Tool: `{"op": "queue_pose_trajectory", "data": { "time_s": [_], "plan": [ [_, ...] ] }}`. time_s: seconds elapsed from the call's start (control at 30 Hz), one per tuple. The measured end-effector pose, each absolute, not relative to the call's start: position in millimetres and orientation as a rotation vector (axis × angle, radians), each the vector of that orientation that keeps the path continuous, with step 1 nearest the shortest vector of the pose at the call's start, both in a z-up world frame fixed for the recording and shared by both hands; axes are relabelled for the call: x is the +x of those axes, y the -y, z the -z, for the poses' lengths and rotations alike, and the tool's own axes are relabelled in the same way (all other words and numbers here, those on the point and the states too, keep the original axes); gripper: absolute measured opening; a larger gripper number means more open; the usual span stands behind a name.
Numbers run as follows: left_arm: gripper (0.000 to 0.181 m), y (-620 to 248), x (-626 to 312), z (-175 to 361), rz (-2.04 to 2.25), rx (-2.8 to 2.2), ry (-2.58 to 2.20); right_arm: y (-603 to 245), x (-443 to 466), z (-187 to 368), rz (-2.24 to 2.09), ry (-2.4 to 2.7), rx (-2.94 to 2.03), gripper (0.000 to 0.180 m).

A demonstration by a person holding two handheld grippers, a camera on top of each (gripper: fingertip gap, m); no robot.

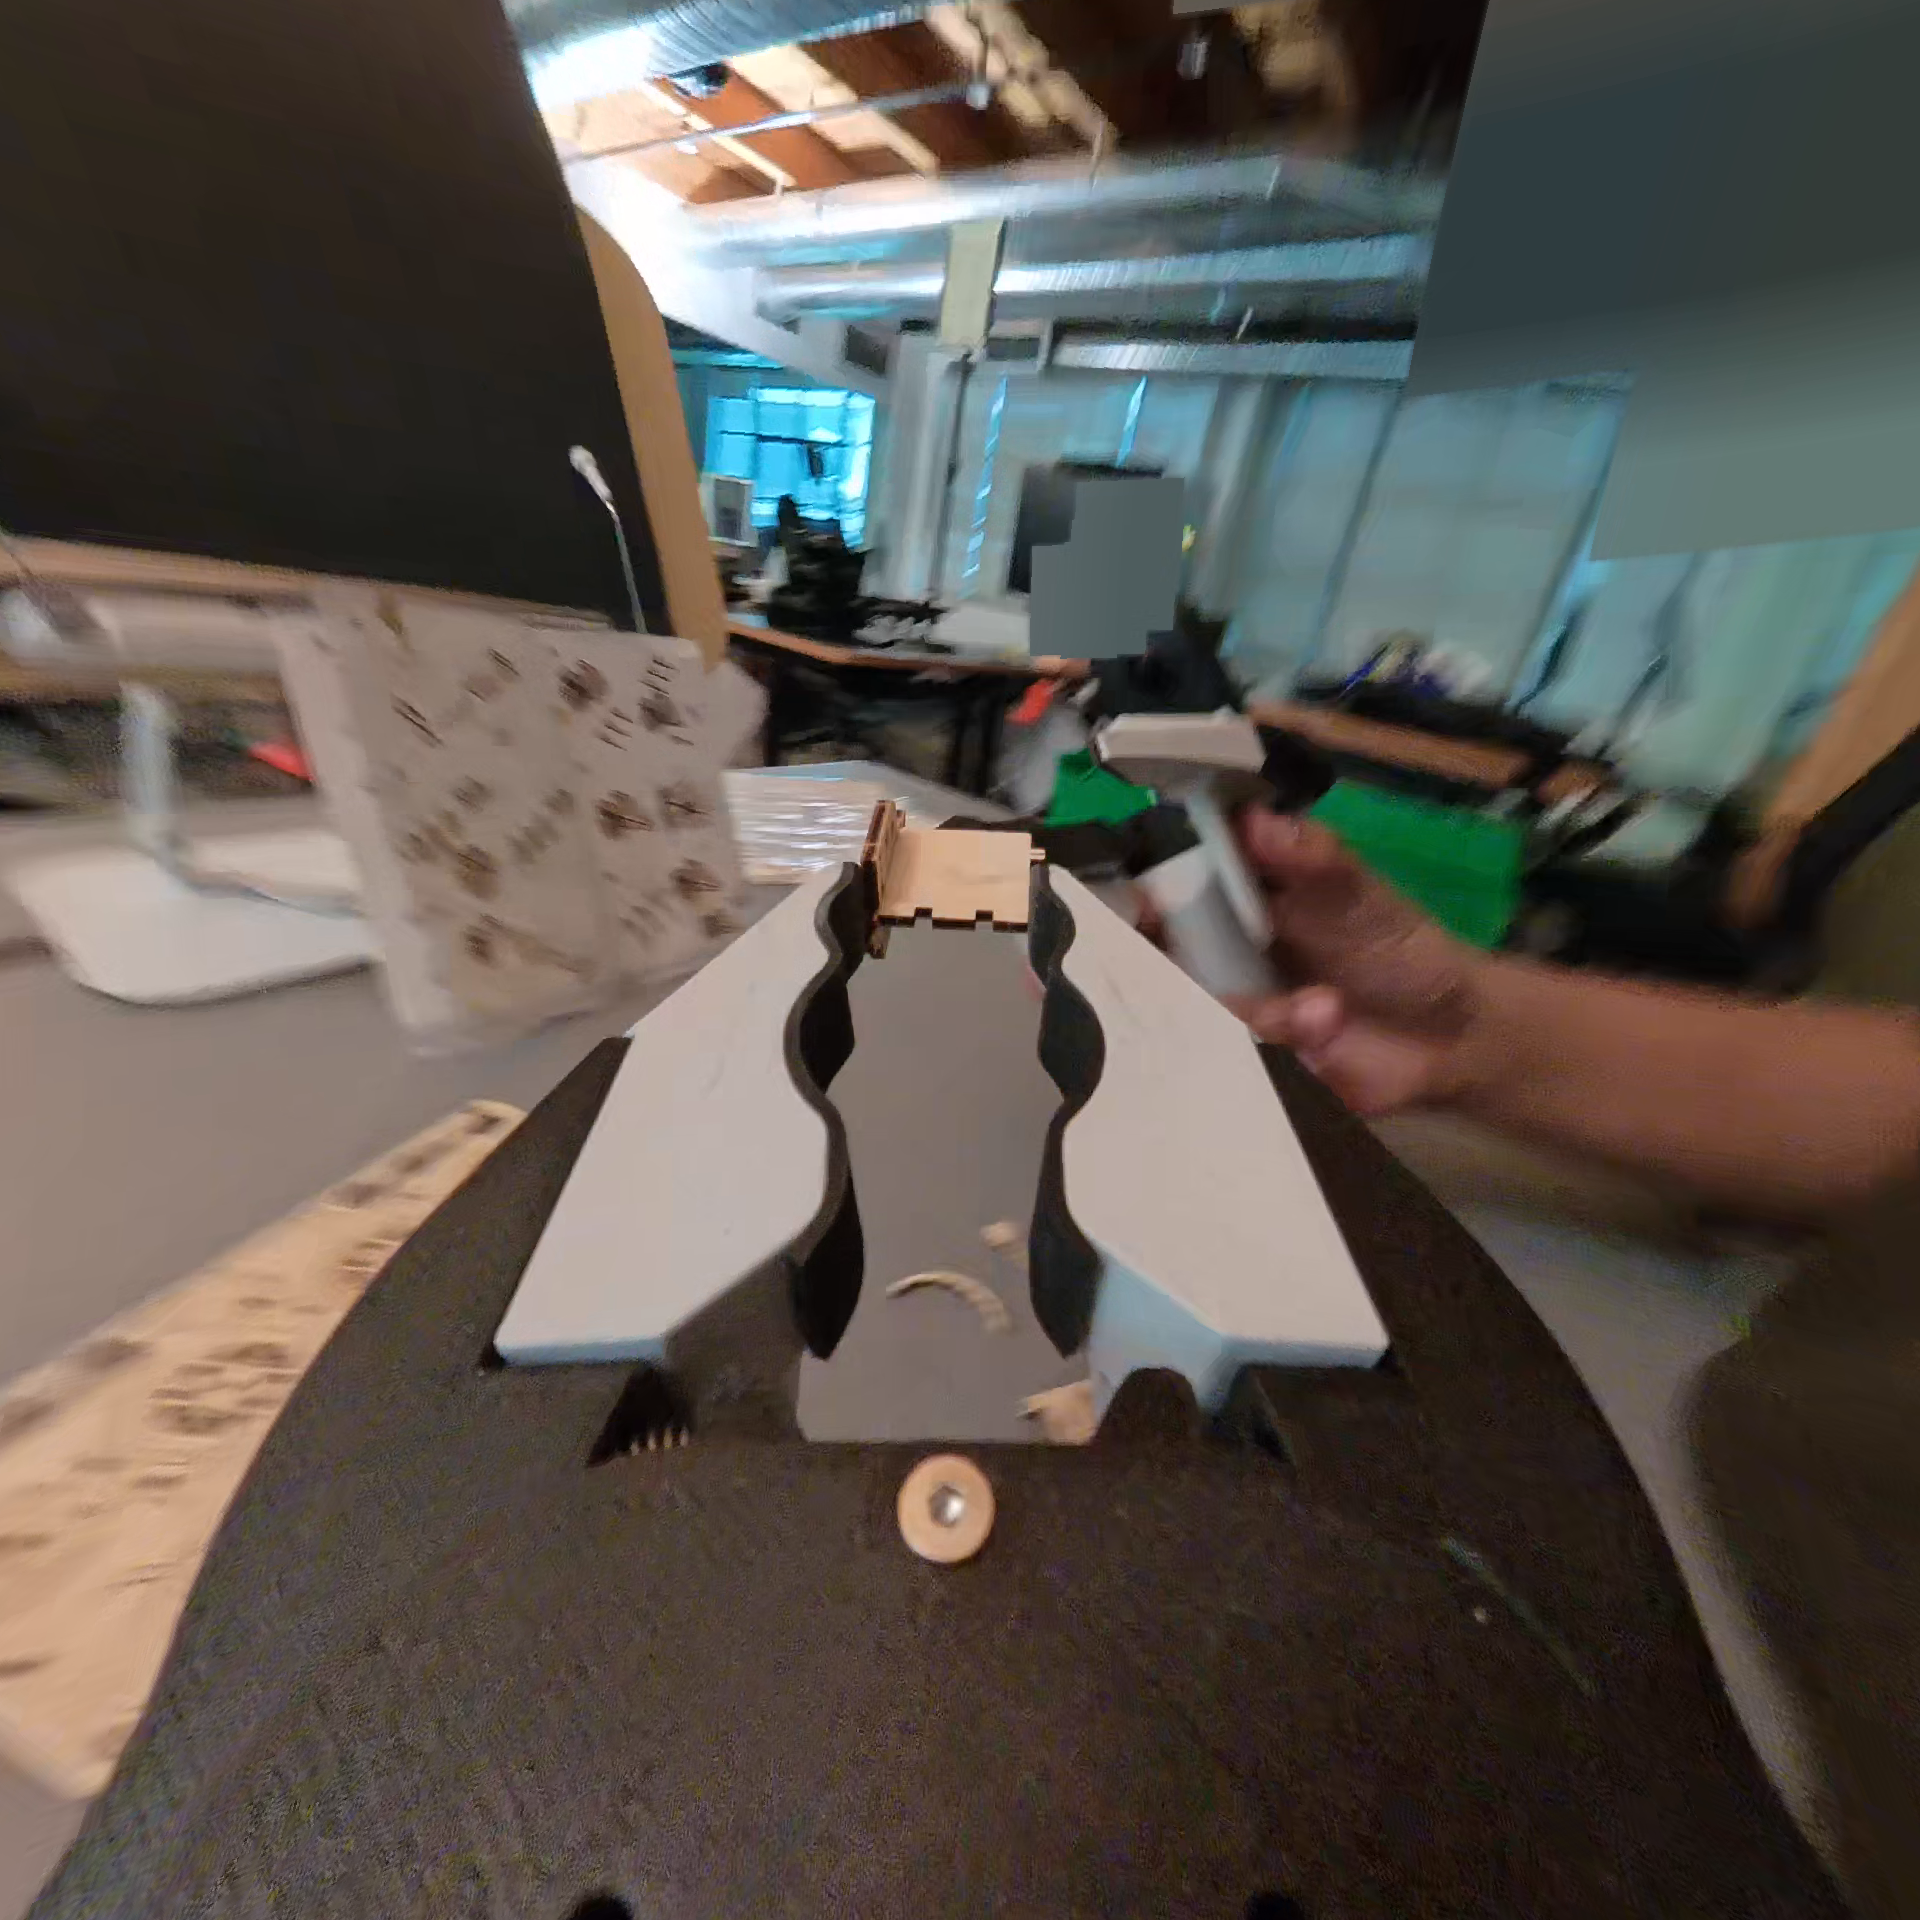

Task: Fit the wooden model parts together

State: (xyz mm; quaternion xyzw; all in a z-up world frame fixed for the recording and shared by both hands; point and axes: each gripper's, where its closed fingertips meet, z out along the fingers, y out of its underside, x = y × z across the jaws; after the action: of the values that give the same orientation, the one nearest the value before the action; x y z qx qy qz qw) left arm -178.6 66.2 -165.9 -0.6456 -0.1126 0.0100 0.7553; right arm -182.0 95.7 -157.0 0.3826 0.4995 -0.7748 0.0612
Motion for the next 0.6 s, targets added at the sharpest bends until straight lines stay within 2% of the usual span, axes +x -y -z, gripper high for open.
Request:
{"op": "queue_pose_trajectory", "data": {
  "time_s": [0.13, 0.23, 0.33, 0.47, 0.6],
  "plan": [
    [0.032, -70, -169, 176, -0.462, -1.539, -0.016, -85, -176, 166, 2.192, -1.575, 1.129, 0.038],
    [0.032, -74, -163, 179, -0.499, -1.550, -0.060, -77, -170, 175, 2.076, -1.588, 1.122, 0.029],
    [0.032, -75, -159, 183, -0.527, -1.563, -0.115, -75, -166, 175, 2.063, -1.572, 1.094, 0.005],
    [0.035, -75, -162, 182, -0.471, -1.545, -0.050, -77, -167, 174, 2.105, -1.602, 1.079, 0.001],
    [0.037, -74, -170, 182, -0.242, -1.515, 0.093, -86, -170, 164, 2.253, -1.606, 1.047, 0.001]
  ]
}}
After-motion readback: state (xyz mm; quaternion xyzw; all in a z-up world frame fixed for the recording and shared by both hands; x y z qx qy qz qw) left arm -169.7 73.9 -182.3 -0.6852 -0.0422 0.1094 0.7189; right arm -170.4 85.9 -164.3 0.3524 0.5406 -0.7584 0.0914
